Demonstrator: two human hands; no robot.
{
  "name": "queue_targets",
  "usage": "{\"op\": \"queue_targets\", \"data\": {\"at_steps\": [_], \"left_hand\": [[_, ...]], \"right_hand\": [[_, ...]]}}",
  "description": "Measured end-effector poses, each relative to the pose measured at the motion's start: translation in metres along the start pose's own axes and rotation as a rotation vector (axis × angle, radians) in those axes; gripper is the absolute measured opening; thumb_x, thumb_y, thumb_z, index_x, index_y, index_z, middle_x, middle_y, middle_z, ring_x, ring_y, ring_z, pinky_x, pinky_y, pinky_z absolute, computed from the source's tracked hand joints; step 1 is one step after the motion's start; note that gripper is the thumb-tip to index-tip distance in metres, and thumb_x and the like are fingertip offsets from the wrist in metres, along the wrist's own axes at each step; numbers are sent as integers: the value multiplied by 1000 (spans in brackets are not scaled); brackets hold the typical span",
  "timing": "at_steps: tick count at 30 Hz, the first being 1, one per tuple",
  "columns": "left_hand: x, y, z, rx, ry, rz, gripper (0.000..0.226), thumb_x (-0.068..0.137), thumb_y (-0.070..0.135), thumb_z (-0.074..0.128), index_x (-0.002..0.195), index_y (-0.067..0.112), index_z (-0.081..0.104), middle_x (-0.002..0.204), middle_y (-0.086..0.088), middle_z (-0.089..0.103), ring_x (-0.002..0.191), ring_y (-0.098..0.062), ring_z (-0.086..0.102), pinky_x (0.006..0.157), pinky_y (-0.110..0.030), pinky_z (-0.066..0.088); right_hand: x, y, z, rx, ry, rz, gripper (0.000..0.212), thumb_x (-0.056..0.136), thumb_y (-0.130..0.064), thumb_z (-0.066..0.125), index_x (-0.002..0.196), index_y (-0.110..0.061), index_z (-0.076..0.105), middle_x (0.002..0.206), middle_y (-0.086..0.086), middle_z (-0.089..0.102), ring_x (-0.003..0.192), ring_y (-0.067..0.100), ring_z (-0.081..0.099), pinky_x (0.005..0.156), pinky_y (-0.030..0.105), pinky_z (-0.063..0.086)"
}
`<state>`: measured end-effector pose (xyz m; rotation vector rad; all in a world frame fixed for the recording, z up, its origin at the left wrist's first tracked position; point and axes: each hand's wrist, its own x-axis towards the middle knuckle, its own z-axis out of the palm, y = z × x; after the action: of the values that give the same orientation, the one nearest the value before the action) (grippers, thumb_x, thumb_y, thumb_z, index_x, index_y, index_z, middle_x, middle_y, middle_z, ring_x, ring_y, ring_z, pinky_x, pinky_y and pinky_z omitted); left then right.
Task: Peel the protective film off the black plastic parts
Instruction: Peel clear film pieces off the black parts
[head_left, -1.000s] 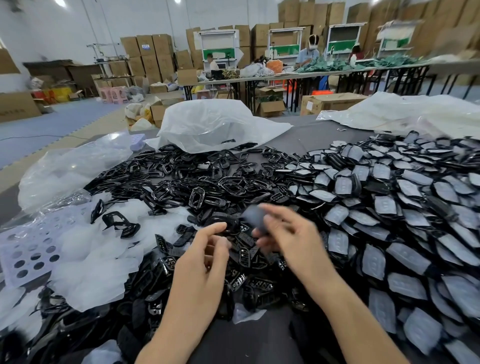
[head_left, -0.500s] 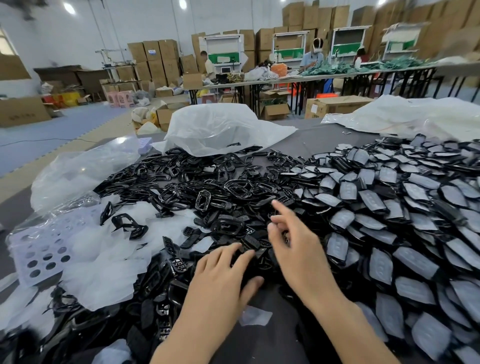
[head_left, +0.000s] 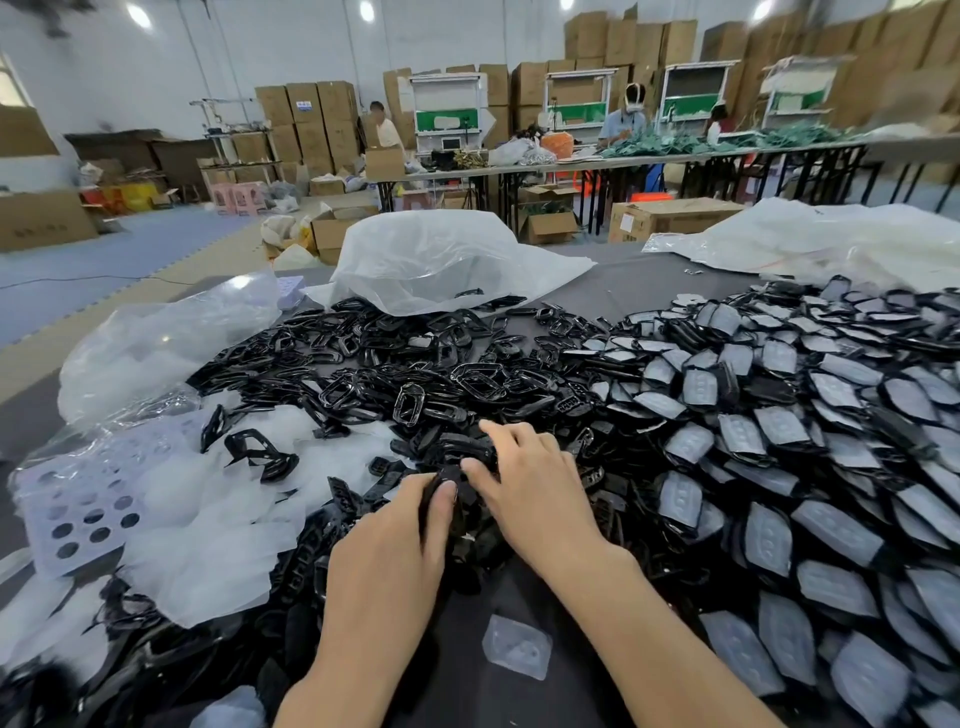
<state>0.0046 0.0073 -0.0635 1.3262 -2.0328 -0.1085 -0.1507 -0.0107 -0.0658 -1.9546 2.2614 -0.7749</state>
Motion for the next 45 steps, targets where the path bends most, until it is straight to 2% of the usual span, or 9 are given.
{"op": "queue_targets", "data": {"at_steps": [7, 10, 16, 19, 21, 25, 30, 36, 45], "left_hand": [[-2, 1, -5, -129, -6, -26, 39, 97, 55, 28, 105, 35, 60, 87, 15, 66, 77, -10, 65, 67, -32, 52], [0, 0, -2, -189, 29, -29, 40, 98, 50, 34, 118, 33, 64, 113, 24, 59, 98, -2, 60, 81, -24, 47], [0, 4, -7, -467, 32, -134, 42, 100, 51, 28, 136, 42, 50, 111, 30, 52, 106, 12, 52, 85, 1, 32], [2, 9, -9, -589, -2, -157, 40, 100, 47, 29, 136, 46, 45, 106, 20, 54, 97, 3, 57, 82, 0, 35], [3, 12, -10, -655, -3, -167, 30, 101, 36, 42, 127, 46, 54, 98, 12, 62, 89, 1, 62, 76, -1, 39], [4, 16, -9, -842, -13, -269, 14, 94, 26, 65, 99, 39, 69, 79, 11, 69, 73, -1, 64, 69, -5, 44], [4, 15, -6, -976, -46, -320, 11, 93, 22, 66, 96, 29, 74, 75, 4, 72, 71, -4, 66, 68, -8, 47], [4, 17, -4, -1050, -83, -334, 14, 92, 15, 68, 96, 26, 76, 86, -2, 77, 74, -6, 69, 70, -11, 50], [3, 16, -1, -816, -30, -283, 14, 90, 15, 71, 91, 29, 71, 98, 4, 66, 81, -1, 64, 72, -9, 46]], "right_hand": [[2, -3, 9, -53, 9, -22, 16, 103, -38, 47, 110, -27, 56, 121, -5, 53, 113, 21, 49, 94, 35, 39], [1, -1, 5, -4, -4, -38, 12, 101, -35, 54, 110, -28, 55, 119, -6, 53, 113, 21, 48, 94, 35, 39], [5, -3, -6, 144, -110, 7, 31, 98, -21, 57, 127, -29, 50, 123, -2, 50, 115, 21, 49, 98, 35, 41], [-6, -1, -12, 455, -31, 52, 27, 97, -9, 54, 108, -32, 62, 104, -9, 53, 92, 6, 54, 76, 10, 41], [-16, 4, -19, 700, 50, 120, 26, 95, -11, 60, 98, -36, 66, 96, -8, 62, 77, -2, 58, 67, 8, 44], [-26, 15, -37, 1352, 149, 327, 22, 91, -10, 70, 99, -31, 73, 84, -3, 72, 74, 5, 67, 70, 19, 53], [-30, 23, -45, 2065, 72, 413, 35, 79, -9, 72, 114, -13, 66, 90, 7, 73, 91, 27, 74, 74, 37, 62], [-32, 15, -27, 1746, -47, 353, 21, 102, -10, 52, 112, -14, 70, 104, 11, 77, 76, 19, 74, 53, 24, 56], [-42, 2, -22, 1527, -195, 182, 25, 102, -24, 53, 105, -18, 77, 93, 9, 77, 78, 19, 73, 71, 23, 58]]}}
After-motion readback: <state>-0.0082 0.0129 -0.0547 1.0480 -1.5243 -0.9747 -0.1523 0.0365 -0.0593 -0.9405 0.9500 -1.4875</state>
